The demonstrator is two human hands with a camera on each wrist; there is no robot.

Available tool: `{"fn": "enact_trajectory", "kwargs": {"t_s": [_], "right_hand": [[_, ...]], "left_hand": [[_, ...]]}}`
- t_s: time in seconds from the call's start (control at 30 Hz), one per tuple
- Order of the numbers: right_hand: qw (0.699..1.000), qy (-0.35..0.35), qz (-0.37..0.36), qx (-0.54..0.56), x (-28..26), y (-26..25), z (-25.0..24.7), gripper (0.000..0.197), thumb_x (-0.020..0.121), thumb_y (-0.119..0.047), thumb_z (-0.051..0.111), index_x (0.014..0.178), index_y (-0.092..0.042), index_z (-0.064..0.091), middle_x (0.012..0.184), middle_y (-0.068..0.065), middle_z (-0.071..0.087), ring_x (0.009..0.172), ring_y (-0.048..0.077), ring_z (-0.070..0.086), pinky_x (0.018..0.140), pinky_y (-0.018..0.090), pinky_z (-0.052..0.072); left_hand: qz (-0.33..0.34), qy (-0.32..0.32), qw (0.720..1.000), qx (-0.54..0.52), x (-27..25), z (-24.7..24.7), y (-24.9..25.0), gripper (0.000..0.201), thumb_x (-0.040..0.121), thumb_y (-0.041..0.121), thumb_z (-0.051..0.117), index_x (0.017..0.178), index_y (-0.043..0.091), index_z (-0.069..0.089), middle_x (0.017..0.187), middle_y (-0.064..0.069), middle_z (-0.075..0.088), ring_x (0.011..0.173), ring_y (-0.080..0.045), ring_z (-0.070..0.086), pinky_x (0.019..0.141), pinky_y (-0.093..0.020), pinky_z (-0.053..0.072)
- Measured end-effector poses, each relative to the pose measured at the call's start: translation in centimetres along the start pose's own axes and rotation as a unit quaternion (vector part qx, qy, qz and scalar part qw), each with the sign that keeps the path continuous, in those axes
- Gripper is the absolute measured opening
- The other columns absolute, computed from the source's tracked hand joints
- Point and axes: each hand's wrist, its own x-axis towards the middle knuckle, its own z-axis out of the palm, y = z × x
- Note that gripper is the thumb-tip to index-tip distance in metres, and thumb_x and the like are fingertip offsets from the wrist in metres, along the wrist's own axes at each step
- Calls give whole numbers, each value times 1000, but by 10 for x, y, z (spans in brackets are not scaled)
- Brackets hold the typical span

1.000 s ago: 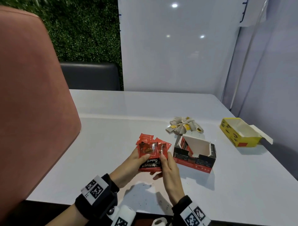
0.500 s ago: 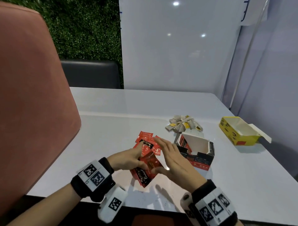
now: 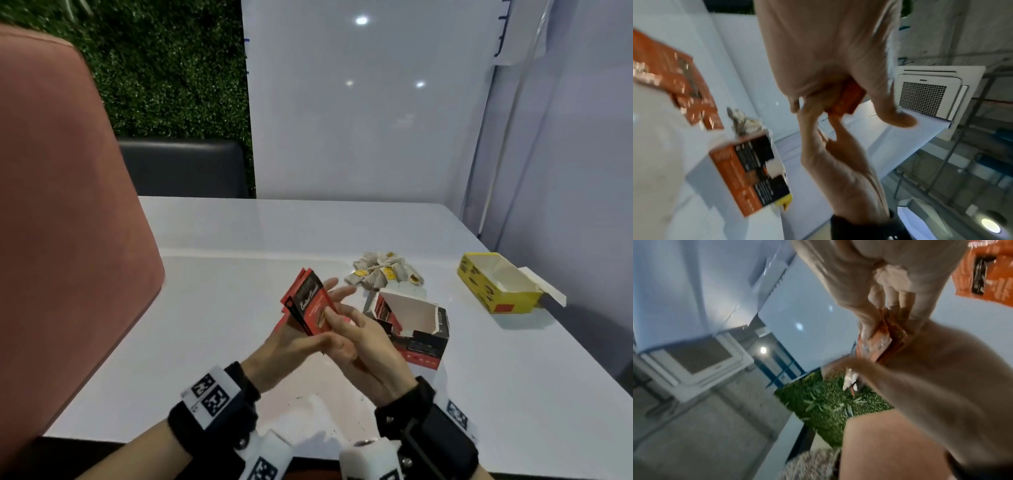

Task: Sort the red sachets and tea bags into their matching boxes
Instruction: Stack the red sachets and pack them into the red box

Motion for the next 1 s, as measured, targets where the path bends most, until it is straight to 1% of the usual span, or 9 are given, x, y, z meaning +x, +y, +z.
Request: {"fn": "enact_trajectory", "kwargs": {"t_s": [0.1,0.13,0.23,0.27,0.4,0.6,0.73,0.9,1.0], "right_hand": [[982,-8,-42,-183,-4,2,1,25,90,-16,57,113,-6,54,104,19,68,87,25,69,76,40,58],[940,1,-67,-334,-6,-1,-4,24,89,-28,57,107,-12,55,97,14,70,82,23,69,76,43,58],[649,60,-218,-727,-9,-15,-17,45,77,-60,52,100,-21,50,99,-4,63,90,14,60,77,35,53],[607,17,-259,-751,-10,-20,-15,54,74,-61,55,113,-24,46,117,-4,55,107,13,53,88,31,50],[617,-193,-245,-723,-6,-30,1,109,63,-46,79,143,-39,5,155,-3,3,142,14,8,113,30,22],[587,-215,-254,-738,0,-35,-5,93,73,-29,70,138,-52,7,133,-3,34,120,18,40,90,43,49],[571,-221,-245,-752,-3,-28,-9,87,75,-33,71,138,-51,14,137,-2,28,124,19,36,92,41,49],[545,-218,-249,-771,-5,-29,-13,66,76,-32,71,132,-34,36,139,-3,25,125,16,32,94,38,47],[629,-241,-219,-706,-10,-38,-22,66,80,-29,70,134,-39,33,135,-10,35,125,5,37,101,25,41]], "left_hand": [[-42,72,988,-128,3,0,3,70,64,48,80,116,9,55,121,-14,63,111,-28,61,88,-39,53],[-61,85,978,-179,4,-7,4,67,61,45,82,110,6,57,111,-15,66,103,-28,65,85,-36,55],[-112,65,956,-263,4,-24,12,60,55,36,88,95,0,61,86,-15,65,83,-28,67,80,-37,57],[-140,47,953,-265,4,-26,15,59,54,34,89,94,-1,62,83,-16,64,80,-28,67,75,-37,57],[-228,-21,943,-241,2,-17,13,52,52,32,90,91,5,70,85,-12,70,78,-23,70,65,-32,57],[-248,-64,940,-227,1,-10,5,43,63,14,85,102,6,67,100,-14,65,93,-28,65,92,-54,49],[-269,-52,937,-218,3,-2,6,18,69,-1,63,83,4,72,85,-13,67,81,-24,68,78,-42,57],[-296,-53,928,-218,8,4,9,25,74,-3,46,78,0,70,83,-18,66,78,-27,67,75,-40,58],[-303,-90,938,-143,9,7,10,21,78,-2,50,75,4,70,73,-10,64,70,-20,65,82,-39,56]]}}
